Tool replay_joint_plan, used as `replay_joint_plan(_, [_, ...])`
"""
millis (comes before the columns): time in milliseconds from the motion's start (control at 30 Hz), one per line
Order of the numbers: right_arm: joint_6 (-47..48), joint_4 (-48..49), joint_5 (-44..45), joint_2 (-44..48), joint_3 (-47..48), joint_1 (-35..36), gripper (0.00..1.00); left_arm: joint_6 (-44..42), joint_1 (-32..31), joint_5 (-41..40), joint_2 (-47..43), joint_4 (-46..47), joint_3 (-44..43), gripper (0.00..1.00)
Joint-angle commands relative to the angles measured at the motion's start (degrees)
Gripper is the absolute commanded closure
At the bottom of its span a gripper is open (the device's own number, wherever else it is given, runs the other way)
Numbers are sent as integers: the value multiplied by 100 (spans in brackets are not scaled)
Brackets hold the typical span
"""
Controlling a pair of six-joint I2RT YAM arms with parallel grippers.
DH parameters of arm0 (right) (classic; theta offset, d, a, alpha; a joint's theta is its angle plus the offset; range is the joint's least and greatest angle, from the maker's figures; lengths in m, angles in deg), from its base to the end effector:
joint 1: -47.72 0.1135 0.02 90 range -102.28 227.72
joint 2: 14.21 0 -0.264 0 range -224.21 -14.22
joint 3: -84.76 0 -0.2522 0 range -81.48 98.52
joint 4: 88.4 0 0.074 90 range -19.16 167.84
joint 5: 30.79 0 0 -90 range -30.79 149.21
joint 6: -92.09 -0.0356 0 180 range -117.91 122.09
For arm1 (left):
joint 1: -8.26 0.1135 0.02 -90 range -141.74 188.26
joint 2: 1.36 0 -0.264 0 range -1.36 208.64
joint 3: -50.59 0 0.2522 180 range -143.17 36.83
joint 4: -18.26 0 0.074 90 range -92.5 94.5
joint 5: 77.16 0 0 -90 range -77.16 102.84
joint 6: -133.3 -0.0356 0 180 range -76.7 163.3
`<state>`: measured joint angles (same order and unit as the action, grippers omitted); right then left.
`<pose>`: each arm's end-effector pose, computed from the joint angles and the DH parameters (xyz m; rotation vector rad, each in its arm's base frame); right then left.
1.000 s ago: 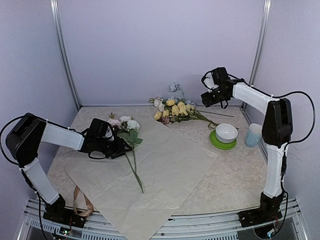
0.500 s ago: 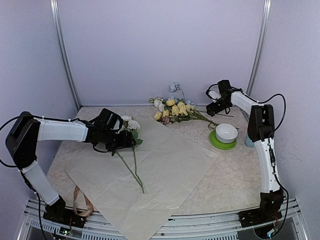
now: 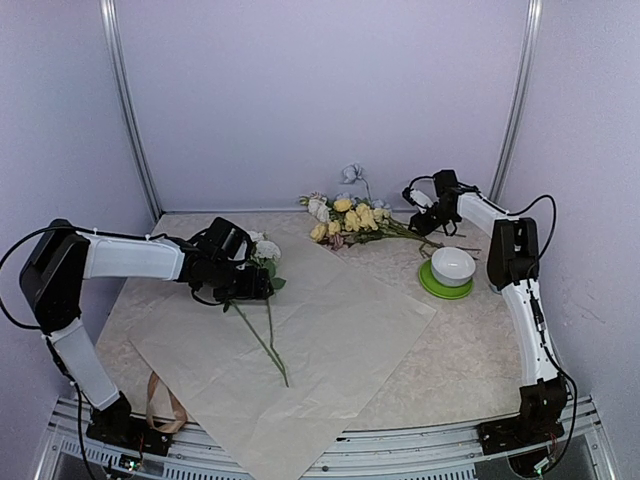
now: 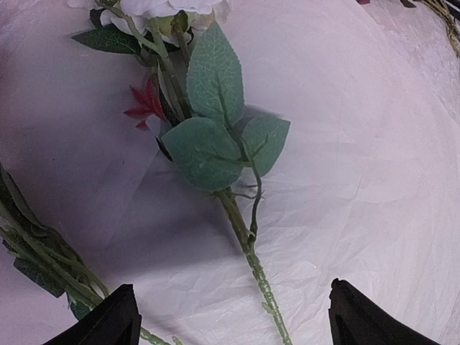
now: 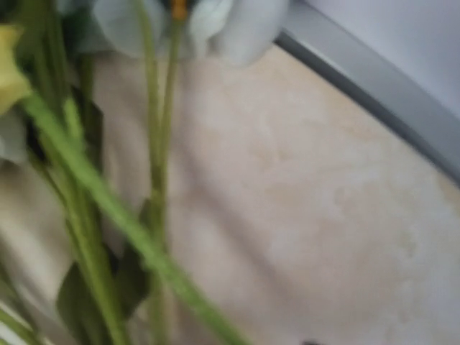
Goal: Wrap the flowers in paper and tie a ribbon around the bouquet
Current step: Place the fake flower on the flattened wrapping paper, then pick up the fake flower from the corner of the board.
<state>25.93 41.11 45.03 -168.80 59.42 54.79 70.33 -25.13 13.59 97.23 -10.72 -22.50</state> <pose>0.5743 0.0800 0.1435 -0.7491 2.3031 0.1708 0.2926 -0.1934 0.1768 0.1485 2.5747 -0.4302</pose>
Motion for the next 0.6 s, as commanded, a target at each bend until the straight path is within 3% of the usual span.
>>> replay_joint_plan(0, [-85,-181,-272,-266,49,-180,67,-108,-54,-111,103,-64,-218,11])
replay_joint_plan(333, [467,-531,-495,661,-1060,-147,81,-101,-113,-133,79,-87,-226,11])
replay_joint_plan(567, [359,-665,-1056,1509,-1848,130,75,-115,-146,-78,114,-87,-296,11])
